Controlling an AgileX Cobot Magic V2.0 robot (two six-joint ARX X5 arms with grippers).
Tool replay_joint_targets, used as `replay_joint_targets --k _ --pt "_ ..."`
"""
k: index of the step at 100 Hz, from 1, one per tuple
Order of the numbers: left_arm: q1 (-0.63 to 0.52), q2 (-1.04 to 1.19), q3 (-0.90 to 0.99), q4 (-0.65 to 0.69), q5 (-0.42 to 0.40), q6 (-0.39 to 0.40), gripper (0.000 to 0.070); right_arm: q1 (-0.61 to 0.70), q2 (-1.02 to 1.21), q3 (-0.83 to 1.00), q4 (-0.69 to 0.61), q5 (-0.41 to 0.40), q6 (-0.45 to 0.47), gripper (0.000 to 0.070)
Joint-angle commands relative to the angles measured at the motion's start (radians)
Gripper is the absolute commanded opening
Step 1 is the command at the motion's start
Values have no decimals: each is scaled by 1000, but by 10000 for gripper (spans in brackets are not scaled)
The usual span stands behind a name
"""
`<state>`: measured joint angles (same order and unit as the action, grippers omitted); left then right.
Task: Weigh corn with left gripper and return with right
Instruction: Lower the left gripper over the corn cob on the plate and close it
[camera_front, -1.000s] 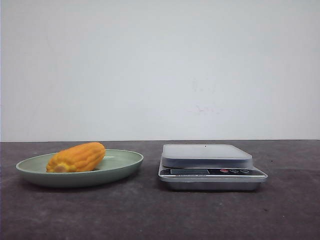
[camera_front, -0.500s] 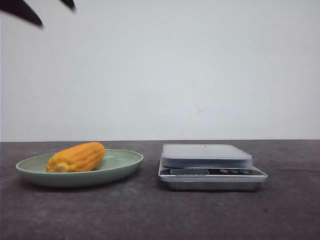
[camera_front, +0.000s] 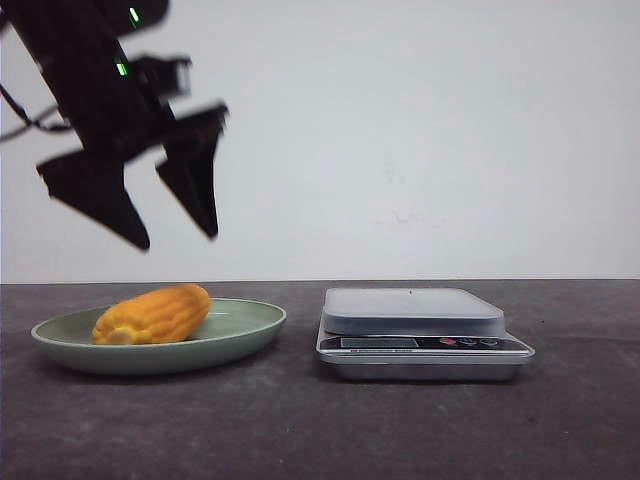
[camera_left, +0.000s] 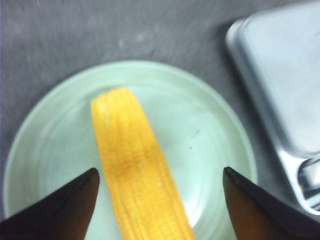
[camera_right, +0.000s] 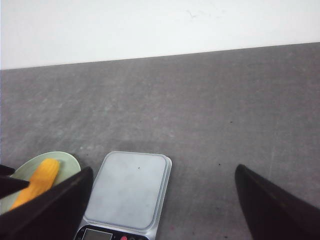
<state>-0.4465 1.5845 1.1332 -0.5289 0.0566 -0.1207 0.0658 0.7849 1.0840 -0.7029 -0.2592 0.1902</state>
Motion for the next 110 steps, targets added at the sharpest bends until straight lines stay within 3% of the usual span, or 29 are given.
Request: replay_joint_targets --k 1,53,59,76,110 --pt "-8 34 18 -1 -14 11 473 4 5 19 -2 -3 -18 576" --pt "-12 145 18 -34 -17 -58 463 4 4 19 -9 -2 -22 575" --pt "-14 145 18 -29 -17 -67 382 4 4 19 -9 -2 -22 575" --pt "-15 144 18 -26 -16 -75 0 4 4 19 -9 -1 -22 575" --pt "-70 51 21 -24 -27 -92 2 4 4 19 -15 -2 -23 575"
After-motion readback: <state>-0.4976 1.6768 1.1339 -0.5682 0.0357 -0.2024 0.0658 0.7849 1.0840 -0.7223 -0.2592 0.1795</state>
